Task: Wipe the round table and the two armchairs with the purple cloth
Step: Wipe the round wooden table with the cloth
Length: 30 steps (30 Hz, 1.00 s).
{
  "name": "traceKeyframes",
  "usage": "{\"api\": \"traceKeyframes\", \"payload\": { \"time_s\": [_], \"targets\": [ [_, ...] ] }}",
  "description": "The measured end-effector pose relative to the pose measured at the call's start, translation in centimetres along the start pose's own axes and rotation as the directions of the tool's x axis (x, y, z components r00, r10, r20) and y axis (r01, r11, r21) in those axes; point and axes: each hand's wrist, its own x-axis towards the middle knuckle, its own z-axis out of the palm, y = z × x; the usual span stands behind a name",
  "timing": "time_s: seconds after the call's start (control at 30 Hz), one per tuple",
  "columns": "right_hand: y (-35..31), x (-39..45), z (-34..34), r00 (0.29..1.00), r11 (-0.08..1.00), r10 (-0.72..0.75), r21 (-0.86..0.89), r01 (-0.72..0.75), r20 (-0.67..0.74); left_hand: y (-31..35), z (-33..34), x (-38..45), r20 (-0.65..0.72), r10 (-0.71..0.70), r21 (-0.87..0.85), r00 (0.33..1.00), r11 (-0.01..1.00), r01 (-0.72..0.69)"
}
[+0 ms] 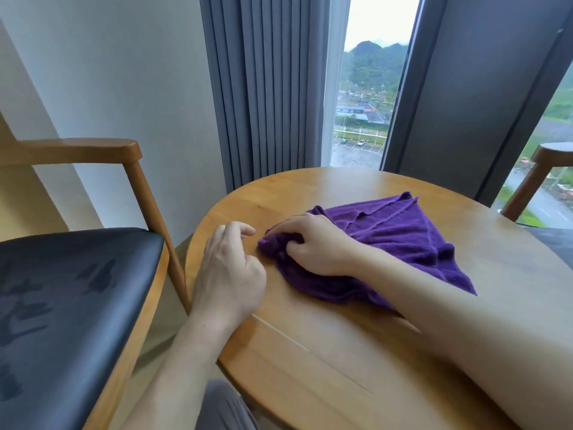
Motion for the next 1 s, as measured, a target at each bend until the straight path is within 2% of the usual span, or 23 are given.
{"api": "traceKeyframes", "payload": {
  "time_s": [0.07, 0.1, 0.17, 0.2, 0.27, 0.3, 0.33, 0.4, 0.57, 0.77, 0.87, 1.0],
  "targets": [
    [0.2, -1.0, -2.4, 0.995, 0.988, -0.037, 0.153, 0.023, 0.093, 0.1, 0.1, 0.0, 0.025, 0.008, -0.004, 1.0, 1.0, -0.008],
    [0.5, -1.4, -3.6, 0.996, 0.975, -0.029, 0.221, 0.01, 0.084, 0.5, 0.3, 0.1, 0.039, 0.026, -0.003, 0.999, 1.0, -0.026],
    [1.6, -2.1, -5.6, 0.997, 0.936, 0.052, 0.352, -0.031, -0.051, 1.6, 0.9, 0.5, 0.075, 0.089, 0.052, 0.993, 0.994, -0.093],
    [2.3, -2.3, -6.2, 0.981, 0.925, 0.107, 0.378, -0.039, -0.162, 2.5, 1.6, 1.0, 0.113, 0.125, 0.142, 0.986, 0.98, -0.141],
    [3.4, -2.5, -6.6, 0.918, 0.947, 0.175, 0.315, -0.059, -0.356, 5.0, 3.2, 1.8, 0.273, 0.125, 0.375, 0.954, 0.899, -0.225],
    [3.8, -2.5, -6.5, 0.896, 0.958, 0.187, 0.277, -0.075, -0.403, 6.3, 4.1, 2.1, 0.374, 0.071, 0.452, 0.925, 0.857, -0.248],
    [4.0, -2.6, -6.2, 0.89, 0.963, 0.187, 0.255, -0.083, -0.416, 7.4, 4.8, 2.2, 0.461, 0.01, 0.493, 0.888, 0.829, -0.265],
    [4.1, -2.8, -5.6, 0.91, 0.974, 0.153, 0.214, -0.073, -0.385, 8.2, 5.6, 2.1, 0.534, -0.038, 0.532, 0.844, 0.792, -0.301],
    [2.2, -3.4, -4.2, 0.955, 0.983, -0.003, 0.172, 0.057, -0.297, 4.7, 2.7, -1.6, 0.422, 0.086, 0.489, 0.903, 0.817, -0.306],
    [-1.3, -4.2, -2.0, 0.962, 0.956, -0.222, 0.158, 0.247, -0.158, -0.4, -3.8, -2.1, 0.44, 0.065, 0.404, 0.896, 0.877, -0.262],
    [-2.1, -4.4, -1.2, 0.96, 0.95, -0.249, 0.159, 0.269, -0.131, -1.7, -4.5, 0.3, 0.365, 0.001, 0.445, 0.931, 0.878, -0.175],
    [-1.9, -4.2, -1.1, 0.962, 0.952, -0.238, 0.162, 0.258, -0.136, -1.9, -2.9, 4.7, 0.196, -0.196, 0.648, 0.961, 0.761, 0.023]
  ]
}}
